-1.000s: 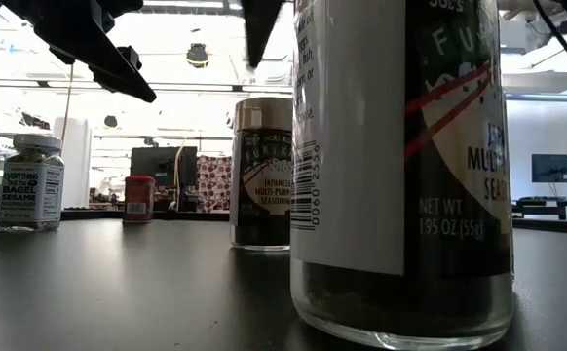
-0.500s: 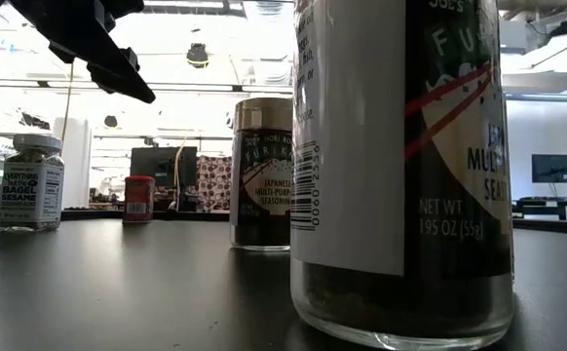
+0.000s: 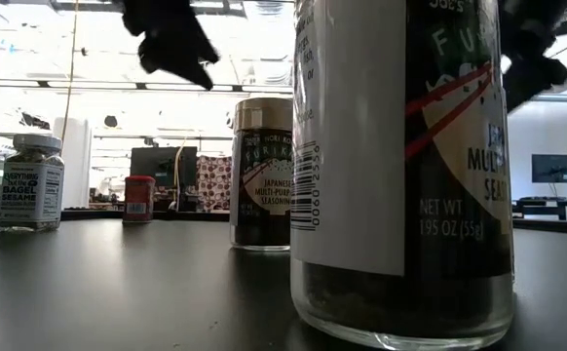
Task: Sort spices by type
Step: Put the top brown spice bottle into the black bin
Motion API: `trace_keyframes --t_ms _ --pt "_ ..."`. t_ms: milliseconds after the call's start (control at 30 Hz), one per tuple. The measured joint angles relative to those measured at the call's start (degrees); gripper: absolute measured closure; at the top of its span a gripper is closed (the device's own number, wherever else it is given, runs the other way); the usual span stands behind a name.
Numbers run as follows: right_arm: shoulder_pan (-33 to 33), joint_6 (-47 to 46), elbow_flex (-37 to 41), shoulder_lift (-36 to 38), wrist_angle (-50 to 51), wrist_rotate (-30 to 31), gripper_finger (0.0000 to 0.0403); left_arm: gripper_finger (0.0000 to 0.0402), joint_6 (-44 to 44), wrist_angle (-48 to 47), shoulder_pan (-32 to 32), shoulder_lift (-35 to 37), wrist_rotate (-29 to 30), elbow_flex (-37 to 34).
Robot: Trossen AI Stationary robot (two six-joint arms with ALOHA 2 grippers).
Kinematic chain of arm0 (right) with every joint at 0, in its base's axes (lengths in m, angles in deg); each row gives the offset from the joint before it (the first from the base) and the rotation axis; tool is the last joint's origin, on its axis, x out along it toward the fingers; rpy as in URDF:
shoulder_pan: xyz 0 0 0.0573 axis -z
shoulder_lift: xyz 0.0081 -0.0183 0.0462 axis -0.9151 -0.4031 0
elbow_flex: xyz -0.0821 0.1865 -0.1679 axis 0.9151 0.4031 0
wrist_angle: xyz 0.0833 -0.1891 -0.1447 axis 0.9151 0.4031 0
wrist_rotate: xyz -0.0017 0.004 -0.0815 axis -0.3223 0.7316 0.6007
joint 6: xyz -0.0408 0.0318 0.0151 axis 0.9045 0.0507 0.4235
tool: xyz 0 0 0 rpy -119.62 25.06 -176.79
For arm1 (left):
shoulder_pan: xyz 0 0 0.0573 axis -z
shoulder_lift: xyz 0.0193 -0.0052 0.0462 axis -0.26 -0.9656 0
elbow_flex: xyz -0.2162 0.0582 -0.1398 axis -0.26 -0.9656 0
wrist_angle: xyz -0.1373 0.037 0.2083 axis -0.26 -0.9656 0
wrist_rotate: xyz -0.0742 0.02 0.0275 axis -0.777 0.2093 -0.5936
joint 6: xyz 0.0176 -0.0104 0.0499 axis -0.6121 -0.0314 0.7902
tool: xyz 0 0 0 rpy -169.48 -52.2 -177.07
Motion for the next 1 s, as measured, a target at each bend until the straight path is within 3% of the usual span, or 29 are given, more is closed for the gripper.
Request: trace_keyframes --t_ms 200,533,733,1000 --pt "0.0 1.9 8.0 9.1 -1.6 0.0 0.0030 0.0150 -7.8 -10.6 0.0 -11.5 2.9 16.6" --pt "0.8 11.1 13.4 15.1 -4.1 -0.1 0.0030 0.0150 -20.7 -30.2 0.0 -31.3 2.5 41.6" --pt "0.8 13.7 14.7 16.4 -4.4 -2.6 0.0030 0.0150 -17.0 -32.2 0.1 -35.8 -2.7 46.7" --pt "0.8 15.4 14.7 17.0 -4.8 -2.8 0.0030 0.0150 -12.8 -32.4 0.1 -35.8 -2.8 46.4"
